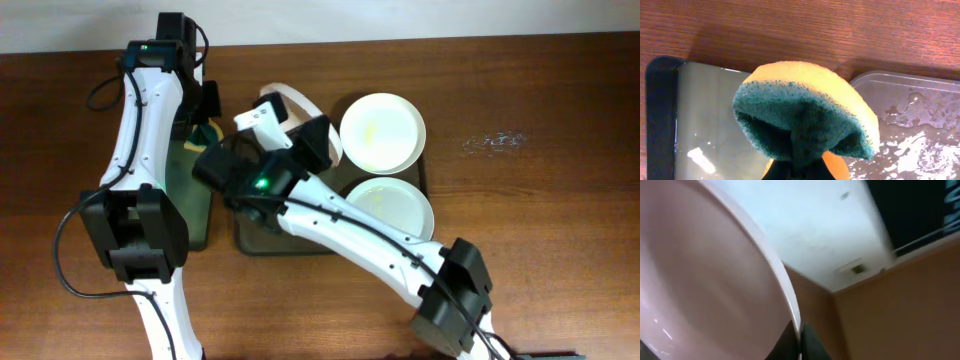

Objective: Clean dirty plates on tray and stack at the side
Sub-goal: 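Lift the pink plate with the right gripper and move it right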

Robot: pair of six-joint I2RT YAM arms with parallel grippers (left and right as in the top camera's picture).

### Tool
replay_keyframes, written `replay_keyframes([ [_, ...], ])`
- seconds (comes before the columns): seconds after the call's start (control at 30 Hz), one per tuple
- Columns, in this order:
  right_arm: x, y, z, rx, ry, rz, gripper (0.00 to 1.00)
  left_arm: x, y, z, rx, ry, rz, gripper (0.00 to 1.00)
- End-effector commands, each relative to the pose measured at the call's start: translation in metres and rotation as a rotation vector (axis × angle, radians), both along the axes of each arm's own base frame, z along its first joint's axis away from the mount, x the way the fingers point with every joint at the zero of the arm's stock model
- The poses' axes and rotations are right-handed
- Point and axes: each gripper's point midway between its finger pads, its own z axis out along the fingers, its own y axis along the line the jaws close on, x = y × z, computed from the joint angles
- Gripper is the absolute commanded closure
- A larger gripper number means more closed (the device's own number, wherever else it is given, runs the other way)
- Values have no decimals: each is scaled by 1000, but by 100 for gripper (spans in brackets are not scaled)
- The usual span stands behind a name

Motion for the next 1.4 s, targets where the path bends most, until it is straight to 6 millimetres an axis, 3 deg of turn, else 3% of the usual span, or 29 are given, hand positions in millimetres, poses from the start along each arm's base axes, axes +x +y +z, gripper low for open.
replay_keyframes([
  [0.0, -12, -5, 50, -29, -178, -27, 96, 1, -2, 3, -12, -7, 9, 100],
  [0.17, -11, -4, 44, -12, -153, -20, 96, 1, -2, 3, -12, -7, 9, 100],
  [0.27, -6, 0, 21, 68, -37, 8, 96, 1, -2, 3, -12, -7, 9, 100],
  [0.37, 2, 1, -23, 220, 189, 37, 96, 1, -2, 3, -12, -8, 9, 100],
  [0.43, -1, 4, -66, 382, 451, 62, 96, 1, -2, 3, -12, -7, 9, 100],
  [0.5, -4, 6, -94, 542, 686, 104, 96, 1, -2, 3, -12, -8, 9, 100],
  [0.6, -1, 2, -109, 793, 943, 196, 96, 1, -2, 3, -15, -7, 9, 100],
  [0.67, 8, -10, -103, 999, 1051, 263, 96, 1, -2, 3, -16, -7, 9, 100],
  [0.73, 22, -39, -97, 1135, 1058, 227, 96, 1, -2, 3, -16, -7, 9, 100],
  [0.8, 37, -86, -93, 1198, 1008, 131, 96, 1, -2, 3, -16, -7, 9, 100],
  [0.87, 44, -147, -84, 1254, 943, 20, 96, 1, -2, 3, -15, -7, 9, 100],
  [0.9, 44, -183, -77, 1287, 898, -43, 96, 1, -2, 3, -16, -7, 9, 100],
  [0.97, 39, -235, -66, 1324, 822, -133, 96, 1, -2, 3, -16, -7, 9, 100],
  [1.07, 18, -330, -59, 1361, 687, -356, 96, 1, -2, 3, -16, -7, 9, 100],
  [1.17, 4, -376, -73, 1405, 636, -470, 96, 1, -2, 3, -15, -7, 9, 100],
  [1.23, -8, -404, -97, 1415, 620, -560, 96, 1, -2, 3, -16, -7, 9, 100],
  [1.37, -25, -414, -161, 1382, 675, -658, 96, 1, -6, 3, -15, -7, 1, 100],
])
